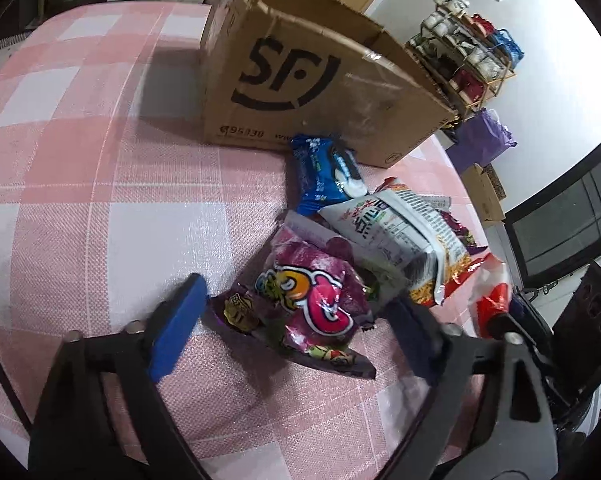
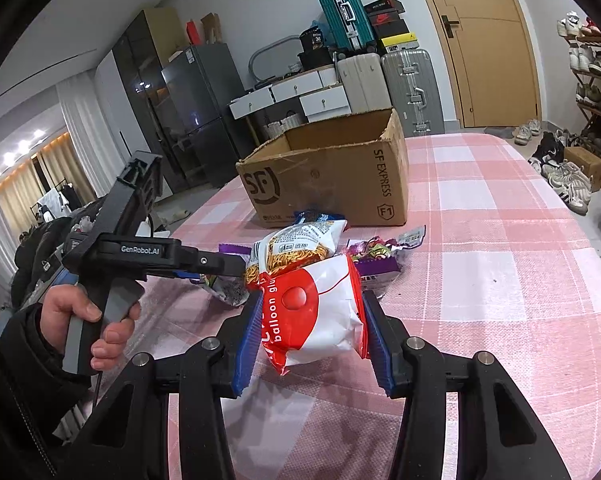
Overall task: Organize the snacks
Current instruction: 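Lift the balloon gum pack with the right gripper while the left gripper grasps the purple candy bag, then carry the balloon gum pack and purple candy bag over the box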
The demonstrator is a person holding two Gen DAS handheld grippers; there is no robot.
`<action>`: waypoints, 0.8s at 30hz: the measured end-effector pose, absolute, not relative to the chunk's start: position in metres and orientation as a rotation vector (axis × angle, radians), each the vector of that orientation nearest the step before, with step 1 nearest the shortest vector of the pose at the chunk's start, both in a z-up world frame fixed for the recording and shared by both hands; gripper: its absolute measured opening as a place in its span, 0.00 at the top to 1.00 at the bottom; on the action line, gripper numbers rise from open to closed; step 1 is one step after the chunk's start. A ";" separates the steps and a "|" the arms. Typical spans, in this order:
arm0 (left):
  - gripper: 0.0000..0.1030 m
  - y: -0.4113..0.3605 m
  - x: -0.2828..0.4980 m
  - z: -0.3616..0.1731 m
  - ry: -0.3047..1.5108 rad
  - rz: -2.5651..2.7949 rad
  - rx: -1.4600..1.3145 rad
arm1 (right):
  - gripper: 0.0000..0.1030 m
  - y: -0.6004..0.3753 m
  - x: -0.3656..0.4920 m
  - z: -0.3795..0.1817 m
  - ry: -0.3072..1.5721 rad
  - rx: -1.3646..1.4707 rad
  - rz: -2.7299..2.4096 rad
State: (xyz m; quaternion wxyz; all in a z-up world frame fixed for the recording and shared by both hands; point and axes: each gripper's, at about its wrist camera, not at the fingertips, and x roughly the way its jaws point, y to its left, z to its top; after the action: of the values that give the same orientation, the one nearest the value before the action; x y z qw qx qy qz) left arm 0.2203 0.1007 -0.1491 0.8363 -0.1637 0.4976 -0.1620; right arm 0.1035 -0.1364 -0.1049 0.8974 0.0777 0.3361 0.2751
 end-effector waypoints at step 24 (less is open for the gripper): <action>0.62 0.105 0.157 -0.127 0.968 -0.358 -0.292 | 0.53 -0.122 0.095 -0.086 0.661 0.117 0.586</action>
State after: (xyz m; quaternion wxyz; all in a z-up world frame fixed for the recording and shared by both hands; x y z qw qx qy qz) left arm 0.1569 0.1045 -0.1268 0.8595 -0.1392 0.4612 -0.1707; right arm 0.0954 -0.1221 -0.0864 0.9024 0.0566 0.3199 0.2833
